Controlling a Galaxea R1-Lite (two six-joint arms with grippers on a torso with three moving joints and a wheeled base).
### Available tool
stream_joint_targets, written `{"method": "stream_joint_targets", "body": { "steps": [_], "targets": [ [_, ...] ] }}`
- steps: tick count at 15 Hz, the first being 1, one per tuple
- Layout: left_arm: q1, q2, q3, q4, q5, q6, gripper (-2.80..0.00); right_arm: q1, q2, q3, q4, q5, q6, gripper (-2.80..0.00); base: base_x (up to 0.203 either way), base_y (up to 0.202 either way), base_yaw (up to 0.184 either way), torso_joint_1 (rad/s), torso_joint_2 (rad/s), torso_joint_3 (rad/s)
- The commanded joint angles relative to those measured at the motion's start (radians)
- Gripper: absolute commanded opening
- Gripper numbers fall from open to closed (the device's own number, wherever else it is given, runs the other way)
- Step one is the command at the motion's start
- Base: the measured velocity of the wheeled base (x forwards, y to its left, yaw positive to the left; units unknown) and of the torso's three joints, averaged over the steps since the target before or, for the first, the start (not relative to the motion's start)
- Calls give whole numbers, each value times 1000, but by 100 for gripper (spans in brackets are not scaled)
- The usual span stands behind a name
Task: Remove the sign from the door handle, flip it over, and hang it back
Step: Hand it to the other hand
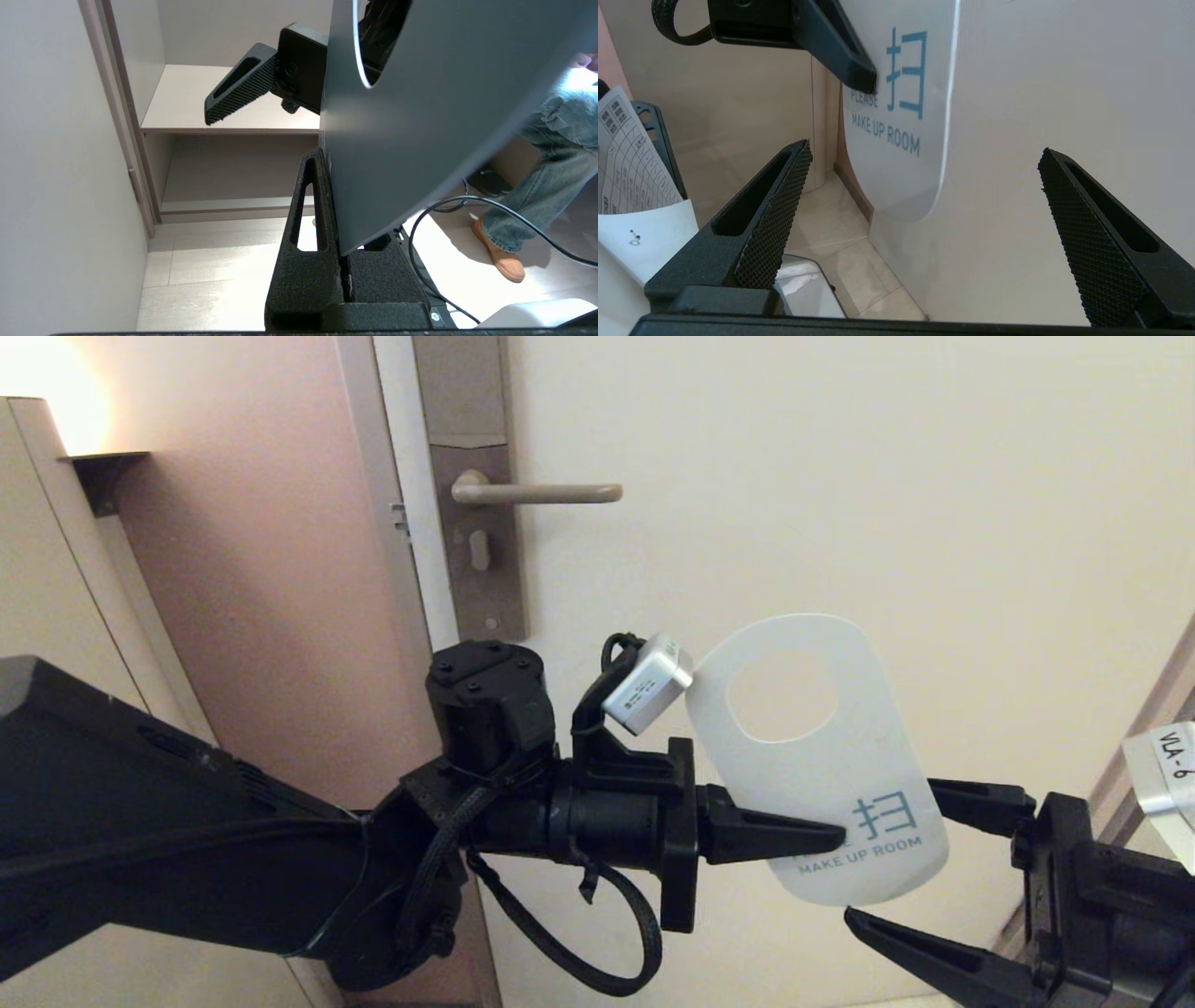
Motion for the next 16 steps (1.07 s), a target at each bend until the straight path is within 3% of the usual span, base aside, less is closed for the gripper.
{"method": "stream_joint_targets", "body": {
  "steps": [1, 10, 11, 16],
  "targets": [
    [0, 3, 1, -6, -3, -2, -280, 0, 14, -2, -4, 4, -1, 0, 0, 0, 0, 0, 0, 0],
    [3, 5, 6, -6, -2, -2, -280, 40, 29, -27, -4, 4, 5, 0, 0, 0, 0, 0, 0, 0],
    [1, 10, 6, -7, -2, -2, -280, 40, 30, -27, -4, 4, 5, -280, 0, 0, 0, 0, 0, 0],
    [1, 13, 6, -7, -3, 0, -280, 40, 30, -29, -4, 4, 5, -280, 0, 0, 0, 0, 0, 0]
  ]
}}
